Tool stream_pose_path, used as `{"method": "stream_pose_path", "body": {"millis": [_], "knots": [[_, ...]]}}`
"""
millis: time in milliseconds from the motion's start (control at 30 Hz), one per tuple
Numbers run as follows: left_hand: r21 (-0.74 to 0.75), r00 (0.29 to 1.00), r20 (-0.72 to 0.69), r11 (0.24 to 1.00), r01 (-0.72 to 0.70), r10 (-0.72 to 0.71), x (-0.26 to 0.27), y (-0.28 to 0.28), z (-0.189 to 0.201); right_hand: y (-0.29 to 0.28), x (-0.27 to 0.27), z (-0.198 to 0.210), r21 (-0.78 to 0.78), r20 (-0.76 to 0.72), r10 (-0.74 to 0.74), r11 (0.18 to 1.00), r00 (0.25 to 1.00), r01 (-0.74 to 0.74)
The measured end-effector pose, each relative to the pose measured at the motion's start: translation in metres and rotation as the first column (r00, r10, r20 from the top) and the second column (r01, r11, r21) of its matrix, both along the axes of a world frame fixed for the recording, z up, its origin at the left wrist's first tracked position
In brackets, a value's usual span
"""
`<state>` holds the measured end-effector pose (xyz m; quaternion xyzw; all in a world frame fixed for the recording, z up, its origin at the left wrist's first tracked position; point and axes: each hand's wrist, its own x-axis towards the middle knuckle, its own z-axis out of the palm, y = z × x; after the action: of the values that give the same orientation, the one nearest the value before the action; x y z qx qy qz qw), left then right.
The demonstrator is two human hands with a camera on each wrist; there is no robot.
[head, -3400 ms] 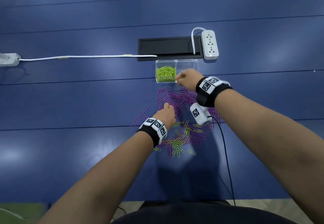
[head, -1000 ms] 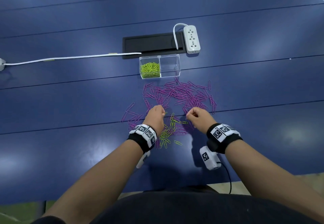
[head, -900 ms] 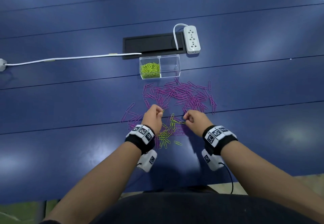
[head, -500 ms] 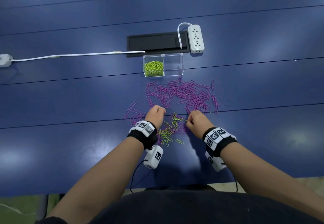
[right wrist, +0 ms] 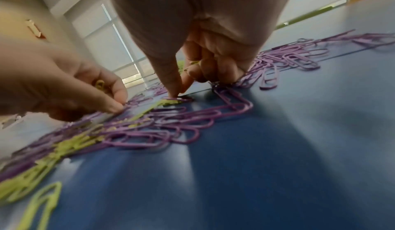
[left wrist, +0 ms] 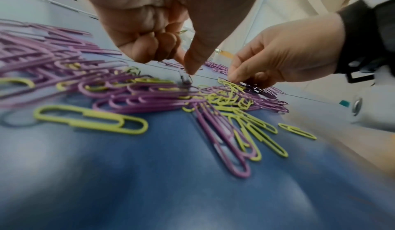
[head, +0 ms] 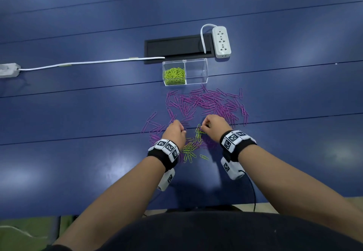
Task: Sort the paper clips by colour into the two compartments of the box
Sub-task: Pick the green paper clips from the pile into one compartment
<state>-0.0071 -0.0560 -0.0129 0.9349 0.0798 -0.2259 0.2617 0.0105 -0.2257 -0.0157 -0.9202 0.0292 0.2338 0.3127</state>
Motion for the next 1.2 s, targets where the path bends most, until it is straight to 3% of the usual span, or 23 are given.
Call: {"method": "stream_pose_path", "body": {"millis": [200, 333, 533, 667, 933, 1033, 1200], "knots": [[0.034, 0.992, 0.010, 0.991, 0.128, -0.129, -0.002, -0.013, 0.004, -0.018, -0.001, -0.003, -0.116, 0.045, -0.014, 0.993, 0.999, 0.019], [0.106, 0.970, 0.004, 0.965, 0.242, -0.244, -0.006, -0.031, -0.003, -0.031, -0.008, -0.002, -0.087, 0.076, -0.077, 0.993, 0.994, 0.084], [0.164, 0.958, 0.004, 0.946, 0.281, -0.285, -0.007, -0.041, -0.006, -0.014, -0.015, -0.004, -0.093, 0.093, 0.052, 0.995, 0.994, -0.044], [0.094, 0.975, -0.023, 0.970, 0.222, -0.221, -0.003, -0.038, -0.010, -0.003, -0.014, -0.007, -0.145, 0.088, 0.088, 0.987, 0.992, -0.075], [-0.149, 0.998, 0.003, 0.987, -0.056, 0.057, 0.005, -0.019, -0.008, 0.003, -0.009, -0.010, -0.160, 0.080, 0.108, 0.983, 0.991, -0.094], [-0.248, 0.988, -0.040, 0.957, -0.153, 0.147, 0.013, -0.008, -0.009, -0.001, -0.009, -0.008, -0.081, 0.063, 0.053, 0.996, 0.997, -0.047], [-0.417, 0.979, -0.111, 0.886, -0.201, 0.170, 0.026, 0.000, -0.014, -0.020, -0.011, -0.005, 0.177, -0.019, -0.174, 0.969, 0.985, 0.175]]}}
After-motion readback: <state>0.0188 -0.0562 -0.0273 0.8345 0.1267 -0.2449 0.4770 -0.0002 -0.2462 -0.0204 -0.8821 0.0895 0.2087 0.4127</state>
